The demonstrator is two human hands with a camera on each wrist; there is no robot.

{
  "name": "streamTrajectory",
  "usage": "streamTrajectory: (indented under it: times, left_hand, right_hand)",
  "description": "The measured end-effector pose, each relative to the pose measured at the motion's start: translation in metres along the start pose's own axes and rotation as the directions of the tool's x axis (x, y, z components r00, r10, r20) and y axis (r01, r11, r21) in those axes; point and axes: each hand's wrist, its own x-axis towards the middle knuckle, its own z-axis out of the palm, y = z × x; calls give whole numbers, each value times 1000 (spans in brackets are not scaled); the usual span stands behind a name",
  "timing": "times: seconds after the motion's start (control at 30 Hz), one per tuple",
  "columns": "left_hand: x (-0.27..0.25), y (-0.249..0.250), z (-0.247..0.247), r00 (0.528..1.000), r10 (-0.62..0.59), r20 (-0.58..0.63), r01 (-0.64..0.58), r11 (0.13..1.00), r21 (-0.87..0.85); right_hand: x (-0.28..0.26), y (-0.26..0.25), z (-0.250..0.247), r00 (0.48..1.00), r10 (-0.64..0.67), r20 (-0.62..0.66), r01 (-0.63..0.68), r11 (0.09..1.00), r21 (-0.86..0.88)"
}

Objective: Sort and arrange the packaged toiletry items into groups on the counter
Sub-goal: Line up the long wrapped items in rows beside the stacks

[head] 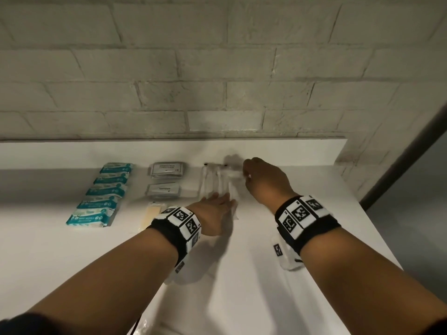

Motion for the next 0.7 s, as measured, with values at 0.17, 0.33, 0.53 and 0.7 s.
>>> streamTrajectory:
  times: [0.17, 0.33, 0.53, 0.7]
  left_hand:
    - [0, -2, 2, 1000, 1, -17, -1, 1000, -2]
    - [1, -2, 2, 1000, -4, -10, 5, 1000, 26]
    - [3, 0, 5, 998, -49, -35, 51, 997, 62]
    - [-1, 4, 2, 999, -29, -46, 29, 1000, 5]
  right_hand:
    - [-12, 15, 20, 953, 71, 294, -59, 997, -50]
    - [-12, 8, 30, 933, 159, 324, -142, 987, -75]
    - [-7, -2, 51, 944, 144, 296, -106, 984, -142]
    - [-6, 5, 45, 955, 207, 212, -174, 971, -165]
